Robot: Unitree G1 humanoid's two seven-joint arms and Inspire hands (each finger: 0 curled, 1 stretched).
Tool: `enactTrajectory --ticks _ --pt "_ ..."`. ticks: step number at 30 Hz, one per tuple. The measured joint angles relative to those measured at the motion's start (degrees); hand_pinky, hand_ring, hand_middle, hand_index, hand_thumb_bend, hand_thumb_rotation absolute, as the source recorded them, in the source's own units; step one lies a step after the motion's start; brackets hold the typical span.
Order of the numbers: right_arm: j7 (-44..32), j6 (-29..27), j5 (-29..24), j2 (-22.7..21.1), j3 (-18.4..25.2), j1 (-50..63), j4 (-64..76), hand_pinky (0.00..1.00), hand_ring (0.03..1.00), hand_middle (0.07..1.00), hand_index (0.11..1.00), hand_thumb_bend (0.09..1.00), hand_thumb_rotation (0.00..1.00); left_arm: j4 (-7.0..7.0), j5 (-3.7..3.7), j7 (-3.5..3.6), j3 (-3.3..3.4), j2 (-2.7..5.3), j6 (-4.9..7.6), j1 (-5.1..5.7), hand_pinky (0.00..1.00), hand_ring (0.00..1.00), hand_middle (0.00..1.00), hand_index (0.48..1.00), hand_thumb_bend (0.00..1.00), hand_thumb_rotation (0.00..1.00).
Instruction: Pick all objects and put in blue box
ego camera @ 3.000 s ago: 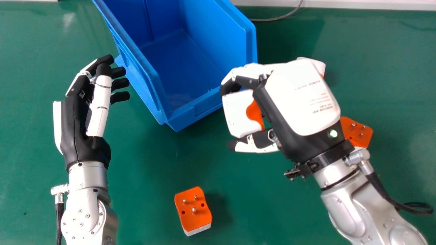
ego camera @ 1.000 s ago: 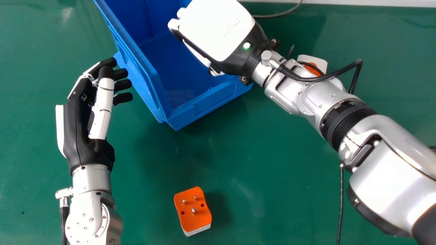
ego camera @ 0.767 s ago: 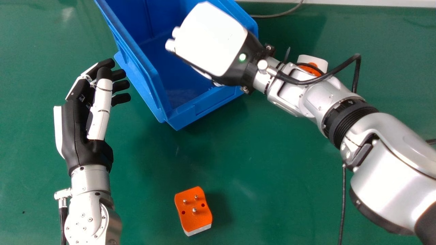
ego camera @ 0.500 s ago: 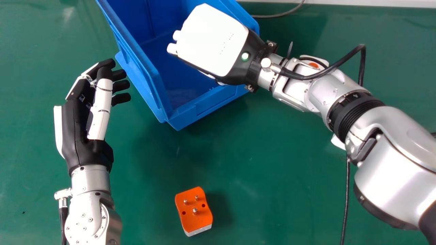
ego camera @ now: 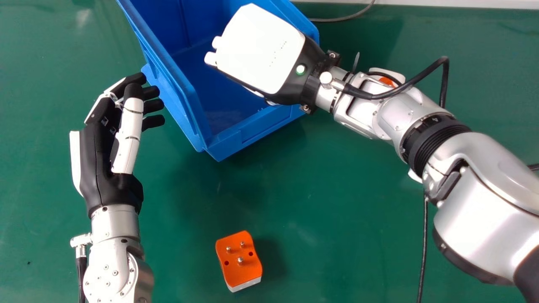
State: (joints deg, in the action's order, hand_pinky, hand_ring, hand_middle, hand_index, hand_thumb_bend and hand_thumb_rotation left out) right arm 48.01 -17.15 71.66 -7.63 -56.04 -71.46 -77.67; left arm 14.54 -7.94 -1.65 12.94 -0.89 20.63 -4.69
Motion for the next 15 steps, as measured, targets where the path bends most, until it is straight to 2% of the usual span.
enactTrajectory --ticks 15 --pt "-3.9 7.8 0.6 0.7 -1.0 0.0 -0.5 0.27 0.374 0.463 0.529 0.514 0.00 -0.17 0.05 -0.01 -0.15 0.02 -0.09 0.00 0.60 0.64 0.66 0.678 0.55 0.61"
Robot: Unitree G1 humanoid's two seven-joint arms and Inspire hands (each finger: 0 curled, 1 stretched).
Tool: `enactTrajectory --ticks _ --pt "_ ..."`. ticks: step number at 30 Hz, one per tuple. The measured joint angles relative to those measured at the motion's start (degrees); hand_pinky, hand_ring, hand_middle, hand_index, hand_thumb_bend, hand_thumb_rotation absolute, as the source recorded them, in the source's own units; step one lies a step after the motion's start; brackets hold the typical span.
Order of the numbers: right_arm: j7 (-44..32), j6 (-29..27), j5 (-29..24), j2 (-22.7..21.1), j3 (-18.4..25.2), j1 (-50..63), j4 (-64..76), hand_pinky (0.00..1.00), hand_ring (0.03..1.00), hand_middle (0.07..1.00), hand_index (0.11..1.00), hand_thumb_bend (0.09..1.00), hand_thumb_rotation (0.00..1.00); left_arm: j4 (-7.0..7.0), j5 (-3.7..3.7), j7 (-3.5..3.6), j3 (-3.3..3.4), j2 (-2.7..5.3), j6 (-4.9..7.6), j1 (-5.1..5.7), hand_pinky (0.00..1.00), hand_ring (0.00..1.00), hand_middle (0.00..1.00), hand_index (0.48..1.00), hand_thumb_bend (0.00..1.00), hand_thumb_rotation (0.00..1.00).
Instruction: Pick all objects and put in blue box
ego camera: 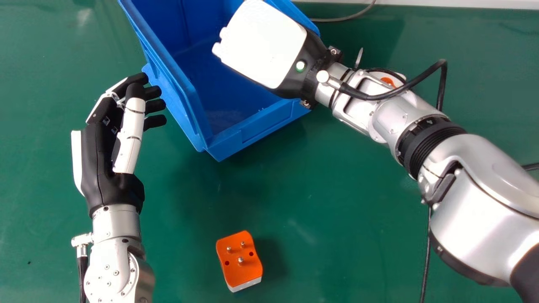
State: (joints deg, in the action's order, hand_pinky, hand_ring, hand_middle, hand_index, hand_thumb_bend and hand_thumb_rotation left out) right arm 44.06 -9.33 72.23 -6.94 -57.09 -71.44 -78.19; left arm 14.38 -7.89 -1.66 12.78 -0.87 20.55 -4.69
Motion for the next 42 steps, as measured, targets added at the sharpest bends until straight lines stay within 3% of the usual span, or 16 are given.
enactTrajectory --ticks 2,3,7,8,13,14,17,18,21,22,25,26,28,32,39,42 --pt "-1.5 0.3 -0.2 0.0 0.3 0.0 0.0 0.27 0.374 0.463 0.529 0.514 0.00 0.00 0.03 -0.09 0.00 0.00 0.00 0.00 0.60 0.64 0.66 0.678 0.55 0.61" --pt "-2.0 0.6 -0.4 0.0 0.4 0.0 0.0 0.31 0.427 0.513 0.566 0.579 0.00 0.00 0.02 -0.09 -0.01 0.00 0.00 0.00 0.60 0.64 0.66 0.677 0.55 0.61" --pt "-3.5 1.2 -0.6 0.0 0.6 0.1 0.1 0.31 0.427 0.513 0.566 0.579 0.00 0.01 0.00 -0.09 -0.01 0.01 -0.01 -0.01 0.60 0.64 0.66 0.677 0.55 0.61" --pt "-3.8 1.2 -0.7 0.0 0.7 0.1 0.1 0.40 0.531 0.604 0.652 0.664 0.08 0.01 0.02 -0.11 -0.03 0.00 0.00 -0.01 0.60 0.64 0.66 0.678 0.55 0.61" --pt "-3.9 1.3 -2.2 -0.1 1.7 0.2 0.2 0.40 0.531 0.604 0.652 0.664 0.08 0.02 -0.08 -0.12 0.01 0.01 -0.01 -0.01 0.60 0.64 0.66 0.678 0.55 0.61" --pt "-4.0 1.3 -2.4 -0.1 1.8 0.2 0.3 0.48 0.625 0.683 0.722 0.731 0.16 0.02 -0.10 -0.11 0.01 0.01 -0.01 -0.01 0.60 0.64 0.66 0.679 0.55 0.61" --pt "-4.6 2.2 -2.5 -0.1 1.9 0.3 0.5 0.48 0.625 0.683 0.722 0.731 0.16 0.08 -0.24 0.08 0.01 0.02 0.00 -0.03 0.60 0.64 0.66 0.679 0.55 0.61" --pt "-4.8 2.6 -2.5 -0.1 1.9 0.3 0.5 0.57 0.700 0.747 0.777 0.784 0.26 0.09 -0.49 0.14 0.02 0.04 0.00 -0.03 0.60 0.64 0.66 0.678 0.55 0.61" --pt "-5.6 3.1 -2.5 -0.1 1.9 0.5 0.5 0.57 0.700 0.747 0.777 0.784 0.26 0.17 -0.82 0.14 0.08 0.04 0.01 -0.04 0.60 0.64 0.66 0.678 0.55 0.61" --pt "-5.9 3.4 -2.5 -0.1 1.9 0.5 0.5 0.65 0.760 0.798 0.822 0.824 0.35 0.23 -0.79 0.12 0.05 0.04 0.00 -0.04 0.60 0.64 0.66 0.678 0.55 0.60" --pt "-6.3 3.7 -2.5 -0.2 1.9 0.5 0.6 0.65 0.760 0.798 0.822 0.824 0.35 0.35 -0.77 0.10 0.04 0.04 0.01 -0.04 0.60 0.64 0.66 0.678 0.55 0.60" --pt "-6.3 3.7 -2.5 -0.2 1.9 0.5 0.6 0.71 0.808 0.838 0.858 0.855 0.43 0.36 -0.77 0.10 0.03 0.04 0.01 -0.04 0.60 0.64 0.66 0.679 0.54 0.60" --pt "-6.3 3.7 -2.5 -0.2 1.9 0.5 0.6 0.71 0.808 0.838 0.858 0.855 0.43 0.36 -0.77 0.10 0.04 0.04 0.01 -0.04 0.60 0.64 0.66 0.679 0.54 0.60" --pt "-6.3 3.8 -2.8 -0.2 2.3 0.6 0.7 0.79 0.877 0.897 0.909 0.903 0.54 0.36 -0.77 0.09 0.02 0.05 0.00 -0.04 0.60 0.64 0.66 0.679 0.55 0.60" --pt "-4.7 2.9 -10.4 -0.4 8.6 4.2 4.2 0.83 0.922 0.934 0.942 0.937 0.61 0.11 -0.51 -0.46 -0.21 0.39 -0.06 0.02 0.60 0.64 0.66 0.679 0.55 0.60" --pt "-4.4 2.6 -14.3 -0.9 12.6 7.5 8.3 0.83 0.922 0.934 0.942 0.937 0.61 0.04 0.09 -0.96 -0.28 0.39 -0.06 0.05 0.60 0.64 0.66 0.679 0.55 0.60"
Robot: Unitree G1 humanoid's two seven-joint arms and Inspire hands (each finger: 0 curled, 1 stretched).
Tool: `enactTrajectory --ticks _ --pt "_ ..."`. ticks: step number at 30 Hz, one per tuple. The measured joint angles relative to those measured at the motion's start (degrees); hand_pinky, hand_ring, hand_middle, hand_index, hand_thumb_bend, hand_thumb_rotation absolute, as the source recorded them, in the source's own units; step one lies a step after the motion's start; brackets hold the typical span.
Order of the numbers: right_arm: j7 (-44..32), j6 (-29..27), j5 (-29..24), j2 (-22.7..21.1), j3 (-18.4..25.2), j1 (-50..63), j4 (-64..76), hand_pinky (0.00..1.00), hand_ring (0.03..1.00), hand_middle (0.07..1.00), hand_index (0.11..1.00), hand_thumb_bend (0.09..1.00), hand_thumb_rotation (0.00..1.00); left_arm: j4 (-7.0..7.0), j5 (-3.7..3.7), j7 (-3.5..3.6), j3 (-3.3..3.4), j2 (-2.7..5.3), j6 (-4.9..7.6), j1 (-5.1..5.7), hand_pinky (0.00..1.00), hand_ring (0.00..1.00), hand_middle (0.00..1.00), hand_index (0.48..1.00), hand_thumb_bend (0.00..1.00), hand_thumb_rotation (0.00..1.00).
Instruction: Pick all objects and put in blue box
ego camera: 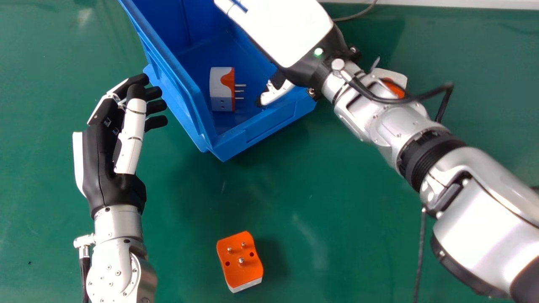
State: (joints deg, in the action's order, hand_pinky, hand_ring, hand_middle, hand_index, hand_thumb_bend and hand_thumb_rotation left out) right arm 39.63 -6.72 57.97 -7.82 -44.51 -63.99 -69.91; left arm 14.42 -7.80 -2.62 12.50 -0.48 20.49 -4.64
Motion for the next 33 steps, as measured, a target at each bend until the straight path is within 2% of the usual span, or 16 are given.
enactTrajectory --ticks 6,16,23,26,29,33 --pt "-3.1 2.7 -5.9 -3.6 7.3 10.5 17.7 0.87 0.950 0.958 0.963 0.945 0.65 -0.04 0.02 -0.02 -0.06 0.00 0.01 0.06 0.60 0.64 0.67 0.682 0.54 0.60" --pt "-9.7 7.2 -6.1 -11.1 14.8 32.9 53.6 0.90 0.968 0.973 0.977 0.950 0.70 0.13 0.02 -0.01 0.01 -0.28 -0.13 -0.15 0.60 0.64 0.67 0.682 0.54 0.61" --pt "-15.2 8.1 -5.7 -13.1 18.6 42.8 70.3 0.93 0.984 0.987 0.988 0.957 0.75 0.24 -0.10 0.32 0.10 -0.54 -0.04 -0.58 0.60 0.64 0.66 0.684 0.55 0.61" --pt "-20.8 8.0 -6.0 -13.8 19.6 47.8 78.5 0.92 0.987 0.989 0.991 0.964 0.76 0.38 -0.10 0.62 0.17 -0.62 0.00 -0.71 0.60 0.64 0.66 0.683 0.55 0.61" --pt "-30.5 8.7 -6.6 -15.4 20.4 52.1 87.2 0.89 0.989 0.993 0.994 0.969 0.78 0.54 -0.12 0.73 0.39 -0.86 0.00 -0.75 0.60 0.64 0.67 0.686 0.55 0.61" --pt "-46.2 12.5 -9.2 -16.2 22.2 55.9 98.7 0.88 0.986 0.995 0.996 0.975 0.77 0.77 -0.20 1.14 0.82 -1.22 0.00 -0.85 0.60 0.64 0.66 0.687 0.55 0.61"
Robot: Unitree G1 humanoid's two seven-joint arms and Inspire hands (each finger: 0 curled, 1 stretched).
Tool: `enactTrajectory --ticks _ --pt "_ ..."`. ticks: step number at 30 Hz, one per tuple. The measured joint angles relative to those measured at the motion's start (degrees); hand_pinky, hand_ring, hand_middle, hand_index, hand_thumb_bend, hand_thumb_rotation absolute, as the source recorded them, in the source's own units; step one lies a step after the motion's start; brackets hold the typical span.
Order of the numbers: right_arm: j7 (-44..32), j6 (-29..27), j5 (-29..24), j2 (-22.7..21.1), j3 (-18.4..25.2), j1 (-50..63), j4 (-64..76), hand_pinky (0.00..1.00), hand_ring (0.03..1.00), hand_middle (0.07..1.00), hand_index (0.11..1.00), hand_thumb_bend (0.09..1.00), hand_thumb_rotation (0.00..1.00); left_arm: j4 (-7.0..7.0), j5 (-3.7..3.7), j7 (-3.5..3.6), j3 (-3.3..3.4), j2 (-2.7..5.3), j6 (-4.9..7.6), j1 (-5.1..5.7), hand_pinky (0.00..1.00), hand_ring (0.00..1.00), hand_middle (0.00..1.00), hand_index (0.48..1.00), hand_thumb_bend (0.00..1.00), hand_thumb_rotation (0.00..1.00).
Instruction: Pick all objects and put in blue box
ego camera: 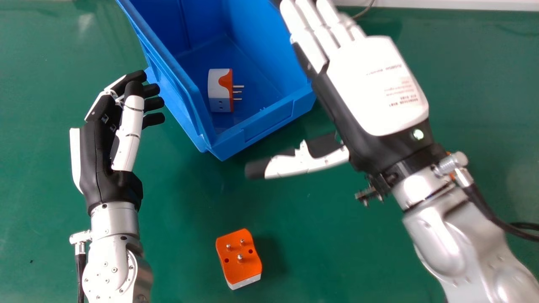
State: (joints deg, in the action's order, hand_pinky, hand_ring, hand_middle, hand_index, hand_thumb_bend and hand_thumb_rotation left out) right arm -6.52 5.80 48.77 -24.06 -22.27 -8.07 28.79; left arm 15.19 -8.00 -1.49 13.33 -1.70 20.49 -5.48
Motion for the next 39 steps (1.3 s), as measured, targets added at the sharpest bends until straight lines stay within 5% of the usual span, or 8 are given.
enactTrajectory --ticks 9,17,39 --pt "-23.2 6.4 -1.3 -0.8 2.0 0.6 12.0 0.84 0.973 0.996 0.997 0.985 0.72 0.12 -0.66 0.32 0.57 -0.69 -0.03 -0.01 0.60 0.64 0.67 0.689 0.54 0.61" --pt "-36.7 8.7 -1.2 -3.0 4.5 -0.9 16.0 0.80 0.959 0.994 0.999 0.993 0.64 0.18 -0.22 -0.07 0.41 -1.06 -0.06 -0.03 0.61 0.65 0.67 0.697 0.55 0.63" --pt "-52.8 8.2 -1.3 -5.6 4.2 -4.8 18.3 0.78 0.947 0.989 1.000 1.000 0.59 0.93 0.11 -0.12 0.45 -1.13 -1.04 -0.88 0.60 0.65 0.68 0.714 0.56 0.66"
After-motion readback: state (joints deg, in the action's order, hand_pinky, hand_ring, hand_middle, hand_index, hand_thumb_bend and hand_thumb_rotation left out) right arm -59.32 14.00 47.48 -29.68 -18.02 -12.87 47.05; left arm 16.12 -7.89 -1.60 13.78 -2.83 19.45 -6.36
